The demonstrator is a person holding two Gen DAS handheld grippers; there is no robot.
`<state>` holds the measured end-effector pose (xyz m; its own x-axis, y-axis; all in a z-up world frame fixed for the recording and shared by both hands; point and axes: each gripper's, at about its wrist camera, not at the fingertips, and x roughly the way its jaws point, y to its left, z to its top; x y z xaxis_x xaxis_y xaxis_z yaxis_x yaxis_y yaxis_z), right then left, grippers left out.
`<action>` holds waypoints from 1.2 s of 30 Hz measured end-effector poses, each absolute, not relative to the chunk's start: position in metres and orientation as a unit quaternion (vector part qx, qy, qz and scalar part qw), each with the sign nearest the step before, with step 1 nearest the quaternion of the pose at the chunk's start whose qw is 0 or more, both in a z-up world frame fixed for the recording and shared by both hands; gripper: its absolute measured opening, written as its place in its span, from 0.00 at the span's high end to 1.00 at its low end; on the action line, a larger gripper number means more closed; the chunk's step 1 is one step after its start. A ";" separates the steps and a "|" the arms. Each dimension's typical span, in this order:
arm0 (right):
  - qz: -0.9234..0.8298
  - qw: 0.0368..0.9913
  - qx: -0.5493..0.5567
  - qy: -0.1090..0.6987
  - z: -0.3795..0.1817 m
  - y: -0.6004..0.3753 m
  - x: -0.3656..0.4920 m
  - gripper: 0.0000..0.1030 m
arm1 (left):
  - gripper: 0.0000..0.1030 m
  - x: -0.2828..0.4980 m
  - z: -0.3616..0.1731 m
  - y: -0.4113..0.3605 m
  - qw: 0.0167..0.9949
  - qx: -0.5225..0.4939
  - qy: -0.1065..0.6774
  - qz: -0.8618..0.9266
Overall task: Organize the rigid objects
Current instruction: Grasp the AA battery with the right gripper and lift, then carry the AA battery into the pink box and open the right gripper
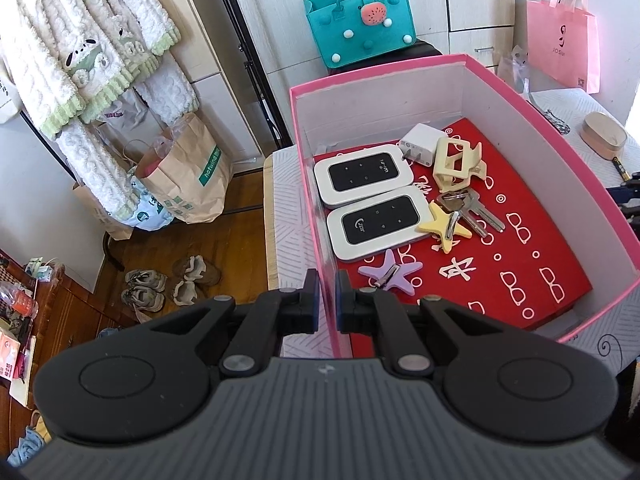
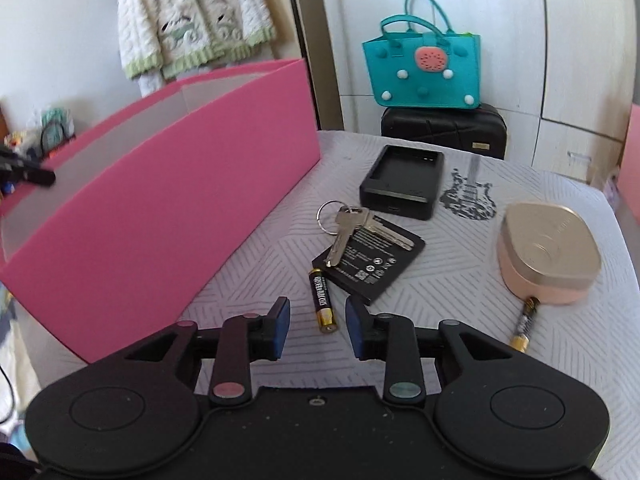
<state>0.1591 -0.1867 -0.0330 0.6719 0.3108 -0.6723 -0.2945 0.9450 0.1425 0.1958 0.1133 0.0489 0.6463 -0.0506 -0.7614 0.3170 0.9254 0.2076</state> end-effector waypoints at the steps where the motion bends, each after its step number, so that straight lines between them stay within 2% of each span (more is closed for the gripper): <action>1: 0.164 0.917 -0.002 0.364 -0.034 -0.183 0.159 0.66 | 0.93 0.196 0.049 0.113 0.893 0.163 0.408 -0.103; 2: 0.162 0.919 -0.019 0.360 -0.034 -0.179 0.157 0.70 | 0.93 0.196 0.049 0.113 0.893 0.163 0.408 -0.103; 3: 0.161 0.920 -0.039 0.356 -0.034 -0.174 0.156 0.84 | 0.93 0.196 0.049 0.113 0.892 0.163 0.408 -0.103; 4: 0.164 0.920 -0.057 0.351 -0.034 -0.170 0.153 0.89 | 0.93 0.196 0.049 0.113 0.892 0.162 0.409 -0.103; 13: 0.185 0.913 -0.061 0.359 -0.018 -0.167 0.136 0.89 | 0.93 0.200 0.051 0.117 0.886 0.153 0.424 -0.112; 19: 0.195 0.919 -0.075 0.334 0.030 -0.163 0.122 0.89 | 0.93 0.202 0.053 0.117 0.869 0.170 0.445 -0.131; 25: 0.259 0.917 -0.025 0.301 0.079 -0.146 0.127 0.89 | 0.94 0.200 0.053 0.120 0.873 0.164 0.439 -0.135; 32: 0.347 0.862 0.008 0.369 0.079 -0.092 0.161 0.89 | 0.95 0.201 0.056 0.126 0.871 0.151 0.445 -0.143; 36: 0.361 0.839 -0.021 0.407 0.065 -0.056 0.184 0.89 | 0.94 0.202 0.056 0.126 0.871 0.152 0.444 -0.145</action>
